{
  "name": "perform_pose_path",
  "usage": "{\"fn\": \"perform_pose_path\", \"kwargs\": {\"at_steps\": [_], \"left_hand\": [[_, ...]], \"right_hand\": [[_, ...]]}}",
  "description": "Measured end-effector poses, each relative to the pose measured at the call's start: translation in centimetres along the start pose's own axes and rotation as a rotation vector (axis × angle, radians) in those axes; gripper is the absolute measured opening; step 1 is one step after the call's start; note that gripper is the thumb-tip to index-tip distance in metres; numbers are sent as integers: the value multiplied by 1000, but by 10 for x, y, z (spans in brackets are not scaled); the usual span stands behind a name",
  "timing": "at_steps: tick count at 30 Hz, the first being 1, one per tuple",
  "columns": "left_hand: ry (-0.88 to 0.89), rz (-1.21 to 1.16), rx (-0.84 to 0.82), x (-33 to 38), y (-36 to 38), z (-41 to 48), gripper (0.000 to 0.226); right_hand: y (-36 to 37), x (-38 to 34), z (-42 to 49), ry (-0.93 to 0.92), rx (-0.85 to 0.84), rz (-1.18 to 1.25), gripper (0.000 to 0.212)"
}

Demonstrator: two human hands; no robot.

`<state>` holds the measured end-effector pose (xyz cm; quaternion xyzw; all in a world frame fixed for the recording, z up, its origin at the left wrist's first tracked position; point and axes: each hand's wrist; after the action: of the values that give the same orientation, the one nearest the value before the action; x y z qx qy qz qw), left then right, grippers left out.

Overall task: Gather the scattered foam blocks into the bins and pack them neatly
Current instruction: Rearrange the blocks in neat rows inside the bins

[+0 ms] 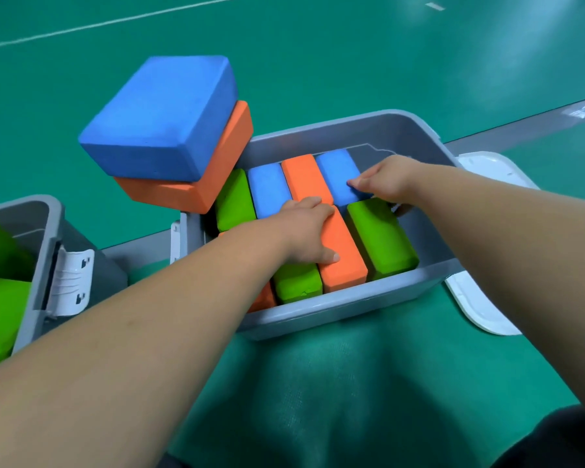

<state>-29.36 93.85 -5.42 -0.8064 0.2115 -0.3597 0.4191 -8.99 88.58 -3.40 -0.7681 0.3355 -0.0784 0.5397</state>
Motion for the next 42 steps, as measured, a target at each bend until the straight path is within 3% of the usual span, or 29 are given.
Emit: {"fn": "perform_pose_path", "kwargs": {"at_steps": [6,13,16,24,29,37,40,42], "left_hand": [[21,27,-3,3,-4,0,103],[18,19,-8,4,-3,2,103],[20,17,-2,3,-3,-2,99],[114,51,132,11,-29,-33,49],[79,35,146,5,-55,-61,30],[-19,24,141,-29,-81,-100,26],[-71,31,237,-42,-97,-114,28],[-95,77,400,-49,-111,-121,29]], "right_hand": [[10,9,8,26,-27,237,32],[12,-11,6,-46,91,-40,18],[11,-18,6,-66,110,-129,26],[6,-43,3,-71,203,-331,28],[2,-65,6,-152,317,-206,22],[-1,-119,-6,-330,374,-75,27],[-2,-146,-14,-399,450,-42,25],[0,-163,-20,-461,502,-22,22]]}}
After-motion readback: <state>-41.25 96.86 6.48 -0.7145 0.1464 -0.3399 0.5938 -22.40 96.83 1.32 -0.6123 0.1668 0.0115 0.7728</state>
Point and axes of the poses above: each hand's wrist, its own z-axis towards the middle knuckle, its own y-axis out of the palm, x = y × z, and after that the axes turned 15 degrees about -z, right-handed
